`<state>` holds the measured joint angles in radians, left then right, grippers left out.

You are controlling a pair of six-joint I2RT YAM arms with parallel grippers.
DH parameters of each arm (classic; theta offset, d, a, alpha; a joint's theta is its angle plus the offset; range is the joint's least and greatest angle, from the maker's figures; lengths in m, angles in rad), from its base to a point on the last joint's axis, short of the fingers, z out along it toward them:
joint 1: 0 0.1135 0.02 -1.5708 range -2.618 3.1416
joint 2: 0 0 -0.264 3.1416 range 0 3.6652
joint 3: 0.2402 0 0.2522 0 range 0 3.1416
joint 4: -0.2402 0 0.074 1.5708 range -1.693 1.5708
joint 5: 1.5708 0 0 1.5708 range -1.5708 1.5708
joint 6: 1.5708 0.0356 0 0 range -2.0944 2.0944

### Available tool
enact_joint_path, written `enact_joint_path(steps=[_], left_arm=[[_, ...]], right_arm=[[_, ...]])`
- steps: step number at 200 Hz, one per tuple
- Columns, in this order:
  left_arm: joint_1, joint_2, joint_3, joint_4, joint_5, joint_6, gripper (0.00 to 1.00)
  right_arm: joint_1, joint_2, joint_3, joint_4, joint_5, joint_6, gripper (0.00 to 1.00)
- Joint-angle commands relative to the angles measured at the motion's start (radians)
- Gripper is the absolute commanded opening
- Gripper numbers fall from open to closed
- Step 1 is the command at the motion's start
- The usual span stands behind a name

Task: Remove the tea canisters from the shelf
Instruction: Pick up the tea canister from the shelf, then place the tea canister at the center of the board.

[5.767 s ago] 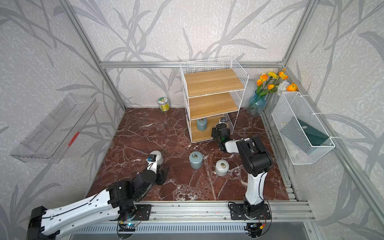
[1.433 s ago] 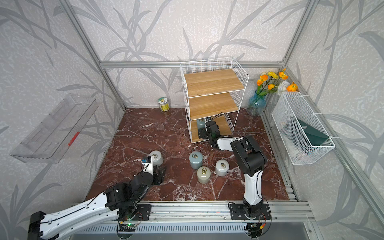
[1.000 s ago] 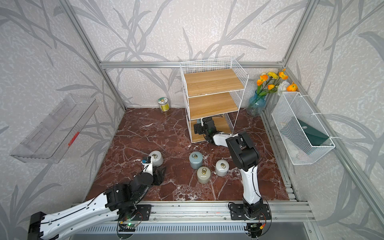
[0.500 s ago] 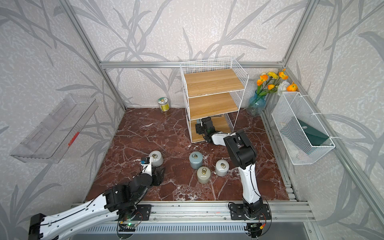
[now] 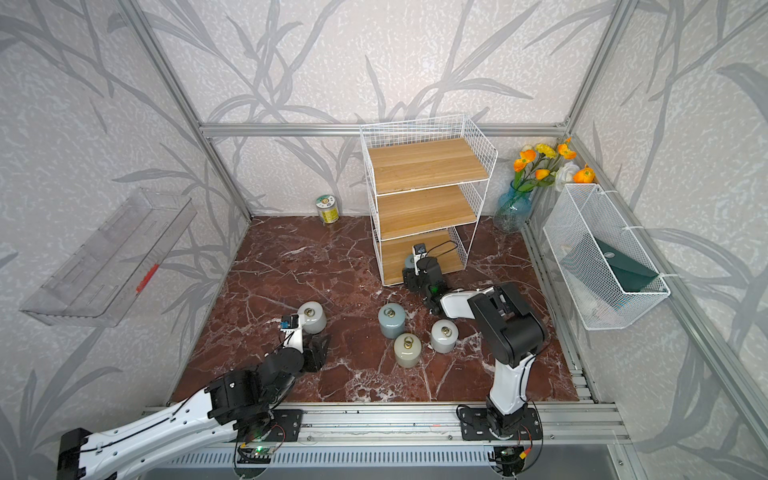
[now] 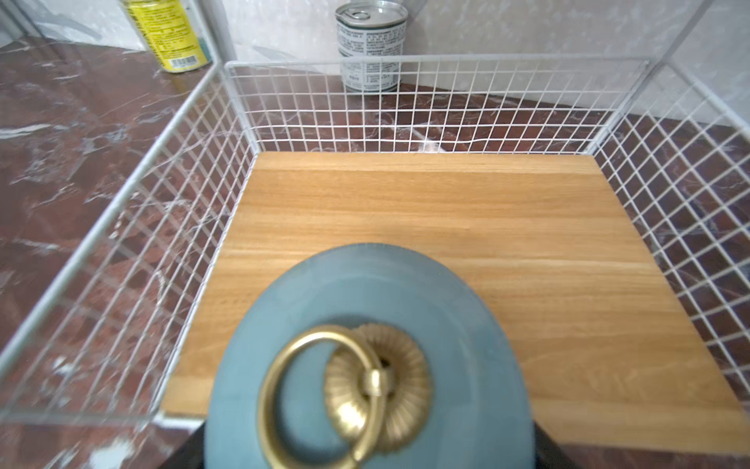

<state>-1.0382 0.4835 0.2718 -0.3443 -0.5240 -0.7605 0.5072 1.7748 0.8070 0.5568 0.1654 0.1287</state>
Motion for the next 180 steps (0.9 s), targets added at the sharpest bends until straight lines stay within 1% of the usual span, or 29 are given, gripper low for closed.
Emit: enact_joint_path(steps=[1,21,44,69,86,102,118,134,137,144,180], left_arm=[[0.007,-0.007,-0.02,0.003,0.002,0.0,0.61],[0.007,-0.005,-0.021,0.016,0.012,0.001,0.61],[0.007,-0.005,-0.015,0.009,0.014,0.007,0.6],[0.007,-0.012,0.015,0.0,-0.017,0.046,0.61],[0.007,-0.015,0.04,0.0,-0.037,0.077,0.61],[0.009,-0.011,0.055,-0.001,-0.046,0.095,0.61],[0.009,-0.007,0.065,-0.002,-0.05,0.101,0.61],[0.009,-0.008,0.069,-0.004,-0.051,0.097,0.61],[0.009,-0.009,0.07,-0.003,-0.05,0.096,0.61],[0.009,-0.01,0.071,-0.004,-0.047,0.096,0.61],[0.009,-0.033,0.09,-0.041,-0.054,0.097,0.61]], right_arm=[[0.042,-0.205,-0.035,0.076,0.021,-0.047,0.72],[0.084,-0.35,-0.076,0.005,0.043,-0.093,0.72],[0.136,-0.503,-0.061,-0.211,0.023,-0.075,0.72],[0.266,-0.632,-0.104,-0.26,0.087,-0.095,0.72],[0.354,-0.666,-0.101,-0.302,0.117,-0.087,0.72],[0.43,-0.662,-0.088,-0.325,0.125,-0.064,0.73],[0.486,-0.626,-0.077,-0.316,0.129,-0.033,0.73],[0.509,-0.557,-0.065,-0.289,0.137,-0.022,0.73],[0.537,-0.544,-0.062,-0.287,0.137,-0.021,0.73],[0.55,-0.507,-0.053,-0.275,0.133,-0.02,0.72],[0.597,-0.327,0.002,-0.216,0.08,-0.028,0.75]])
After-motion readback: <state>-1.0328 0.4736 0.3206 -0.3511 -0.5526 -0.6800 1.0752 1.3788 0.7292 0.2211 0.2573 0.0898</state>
